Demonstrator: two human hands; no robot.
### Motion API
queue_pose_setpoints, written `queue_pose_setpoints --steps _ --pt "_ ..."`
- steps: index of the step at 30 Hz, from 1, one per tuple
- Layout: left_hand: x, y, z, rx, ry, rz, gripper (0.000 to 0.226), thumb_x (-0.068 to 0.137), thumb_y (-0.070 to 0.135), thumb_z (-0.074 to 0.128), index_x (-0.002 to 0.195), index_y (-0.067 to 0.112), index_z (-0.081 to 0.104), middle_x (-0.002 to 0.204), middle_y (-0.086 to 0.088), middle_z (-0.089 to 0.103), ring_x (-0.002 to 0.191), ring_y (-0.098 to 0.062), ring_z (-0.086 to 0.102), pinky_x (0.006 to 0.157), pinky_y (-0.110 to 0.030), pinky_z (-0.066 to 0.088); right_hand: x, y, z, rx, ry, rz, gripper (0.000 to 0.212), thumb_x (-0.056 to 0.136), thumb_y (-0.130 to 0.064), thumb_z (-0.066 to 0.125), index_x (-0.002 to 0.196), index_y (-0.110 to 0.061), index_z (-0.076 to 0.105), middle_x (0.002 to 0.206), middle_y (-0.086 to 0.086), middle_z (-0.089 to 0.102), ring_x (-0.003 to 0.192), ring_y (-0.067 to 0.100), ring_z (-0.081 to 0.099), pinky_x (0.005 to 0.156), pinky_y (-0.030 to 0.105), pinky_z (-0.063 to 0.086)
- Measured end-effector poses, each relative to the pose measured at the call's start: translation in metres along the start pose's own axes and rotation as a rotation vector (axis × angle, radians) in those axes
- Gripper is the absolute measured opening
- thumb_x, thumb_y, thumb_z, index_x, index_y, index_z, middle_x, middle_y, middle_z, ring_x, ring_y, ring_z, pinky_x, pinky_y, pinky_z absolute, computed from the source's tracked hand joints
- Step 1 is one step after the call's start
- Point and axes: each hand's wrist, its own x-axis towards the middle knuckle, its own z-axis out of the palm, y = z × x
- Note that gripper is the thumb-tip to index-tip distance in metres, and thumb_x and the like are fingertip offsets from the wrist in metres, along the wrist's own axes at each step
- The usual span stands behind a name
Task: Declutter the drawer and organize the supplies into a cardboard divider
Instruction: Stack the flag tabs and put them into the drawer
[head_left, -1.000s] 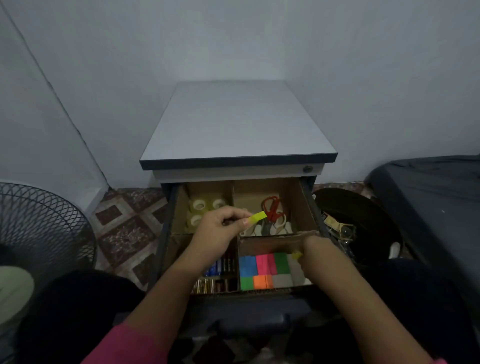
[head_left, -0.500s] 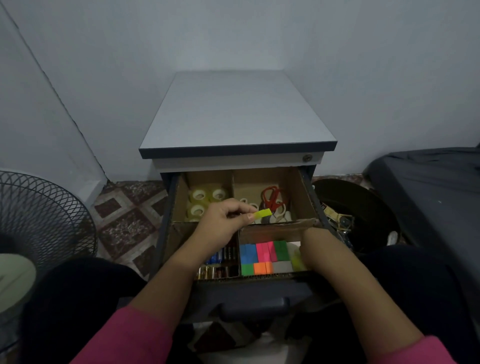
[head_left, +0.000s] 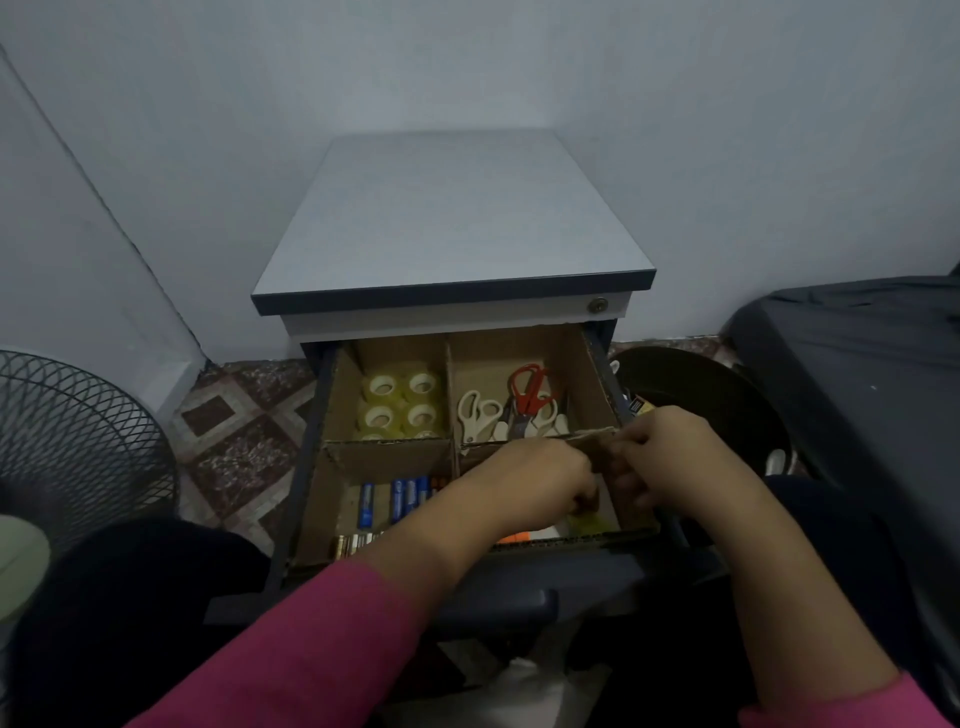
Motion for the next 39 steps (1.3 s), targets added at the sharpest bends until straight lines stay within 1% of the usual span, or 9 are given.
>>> queue_pose_setpoints --steps 2,4,7,13,16,19,26,33,39 --pt "0.015 0.007 0.0 0.009 -0.059 -0.038 0.015 0.09 0.008 0.053 0.085 0.007 0.066 0.09 -0.011 0.06 0.078 -0.026 0.055 0.063 -0.035 0.045 0.002 -0.008 -0.005 -0.015 -0.087 0.124 0.03 0.1 -0.017 0.045 0.126 -0.006 0.056 0.113 0.016 0.066 0.103 0.028 0.065 0.094 0.042 0.052" --pt "0.024 0.01 0.002 -0.012 -0.09 -0.082 0.016 0.091 0.006 0.051 0.076 0.004 0.059 0.082 -0.012 0.058 0.071 -0.027 0.053 0.06 -0.035 0.042 0.006 -0.011 -0.009 -0.04 -0.11 0.13 0.034 0.1 -0.018 0.045 0.132 -0.01 0.052 0.116 0.016 0.065 0.106 0.028 0.065 0.096 0.043 0.051" --pt "0.025 0.005 0.006 -0.016 -0.084 -0.076 0.014 0.09 0.003 0.05 0.083 0.006 0.063 0.083 -0.01 0.059 0.076 -0.028 0.058 0.063 -0.035 0.047 0.009 -0.001 -0.006 -0.031 -0.109 0.104 0.035 0.1 -0.017 0.046 0.134 -0.012 0.051 0.113 0.015 0.066 0.103 0.027 0.066 0.094 0.043 0.052" --pt "-0.013 -0.027 0.013 -0.186 0.034 -0.12 0.039 0.09 0.007 0.056 0.12 0.031 0.064 0.117 0.006 0.065 0.102 -0.013 0.062 0.087 -0.036 0.053 0.019 0.0 0.004 -0.214 -0.151 0.113 0.024 0.096 -0.016 0.053 0.117 -0.008 0.061 0.107 0.009 0.069 0.098 0.019 0.068 0.091 0.036 0.054" --pt "-0.04 -0.036 0.012 -0.157 0.027 -0.116 0.028 0.092 0.014 0.058 0.116 0.023 0.068 0.115 0.005 0.067 0.104 -0.01 0.06 0.091 -0.034 0.05 0.019 0.004 0.026 -0.403 0.062 -0.079 0.013 0.091 -0.012 0.055 0.099 -0.01 0.065 0.093 0.006 0.067 0.081 0.019 0.067 0.077 0.034 0.058" --pt "-0.059 -0.039 0.016 -0.1 0.041 -0.107 0.029 0.093 0.016 0.054 0.117 0.024 0.068 0.112 0.006 0.067 0.109 -0.011 0.052 0.092 -0.035 0.047 0.015 0.005 0.047 -0.571 0.196 -0.217 0.012 0.09 -0.009 0.053 0.099 -0.008 0.061 0.091 0.005 0.058 0.081 0.021 0.059 0.066 0.028 0.047" --pt "-0.065 -0.037 0.021 -0.066 0.018 -0.075 0.034 0.092 0.009 0.053 0.114 0.027 0.071 0.103 0.007 0.062 0.103 -0.014 0.043 0.087 -0.035 0.043 0.024 0.001 0.064 -0.579 0.174 -0.148 0.024 0.093 -0.003 0.045 0.111 -0.003 0.06 0.11 0.013 0.062 0.103 0.029 0.062 0.072 0.032 0.045" --pt "-0.064 -0.032 0.018 -0.061 0.008 -0.099 0.035 0.094 0.011 0.051 0.119 0.03 0.067 0.107 0.007 0.06 0.105 -0.013 0.04 0.091 -0.029 0.037 0.027 0.002 0.065 -0.567 0.186 -0.129 0.018 0.093 -0.006 0.047 0.105 -0.004 0.06 0.104 0.011 0.061 0.098 0.027 0.062 0.072 0.031 0.047" --pt "-0.063 -0.032 0.018 -0.062 -0.001 -0.108 0.034 0.094 0.012 0.051 0.118 0.03 0.068 0.107 0.007 0.06 0.105 -0.014 0.041 0.091 -0.032 0.039 0.026 0.002 0.064 -0.573 0.166 -0.131 0.016 0.093 -0.005 0.047 0.103 -0.004 0.06 0.08 0.005 0.047 0.095 0.026 0.061 0.069 0.03 0.044"
